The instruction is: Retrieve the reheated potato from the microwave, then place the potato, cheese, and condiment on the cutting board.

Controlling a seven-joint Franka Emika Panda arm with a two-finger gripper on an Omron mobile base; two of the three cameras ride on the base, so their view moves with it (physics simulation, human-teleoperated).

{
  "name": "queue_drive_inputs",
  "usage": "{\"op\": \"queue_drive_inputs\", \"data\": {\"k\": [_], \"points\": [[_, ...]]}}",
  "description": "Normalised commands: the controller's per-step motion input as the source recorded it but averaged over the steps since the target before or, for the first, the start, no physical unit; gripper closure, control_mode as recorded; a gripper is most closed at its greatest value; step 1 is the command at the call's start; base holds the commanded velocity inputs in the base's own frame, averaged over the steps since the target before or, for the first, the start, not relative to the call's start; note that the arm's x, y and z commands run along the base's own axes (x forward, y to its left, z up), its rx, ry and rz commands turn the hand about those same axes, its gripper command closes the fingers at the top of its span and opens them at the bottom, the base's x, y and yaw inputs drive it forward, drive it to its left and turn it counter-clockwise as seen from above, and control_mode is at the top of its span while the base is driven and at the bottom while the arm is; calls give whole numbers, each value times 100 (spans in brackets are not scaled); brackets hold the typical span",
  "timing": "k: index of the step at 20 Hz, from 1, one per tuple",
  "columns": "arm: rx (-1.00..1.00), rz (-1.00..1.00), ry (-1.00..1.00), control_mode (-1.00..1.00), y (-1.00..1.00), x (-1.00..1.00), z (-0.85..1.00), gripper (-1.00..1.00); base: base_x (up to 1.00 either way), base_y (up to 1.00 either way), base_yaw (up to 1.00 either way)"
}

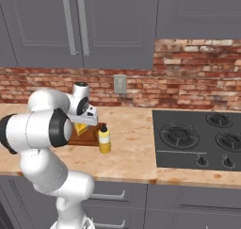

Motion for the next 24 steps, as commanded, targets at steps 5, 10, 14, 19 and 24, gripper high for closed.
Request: {"op": "queue_drive_inputs", "data": {"k": [5, 10, 14, 19, 24], "points": [[0, 0, -1, -100, 14, 24, -19, 100, 0, 0, 0], [0, 0, -1, -100, 8, 17, -25, 100, 0, 0, 0], [0, 0, -1, -100, 4, 17, -23, 100, 0, 0, 0], [0, 0, -2, -100, 10, 7, -17, 100, 0, 0, 0], [0, 0, -1, -100, 7, 3, -19, 100, 0, 0, 0]]}}
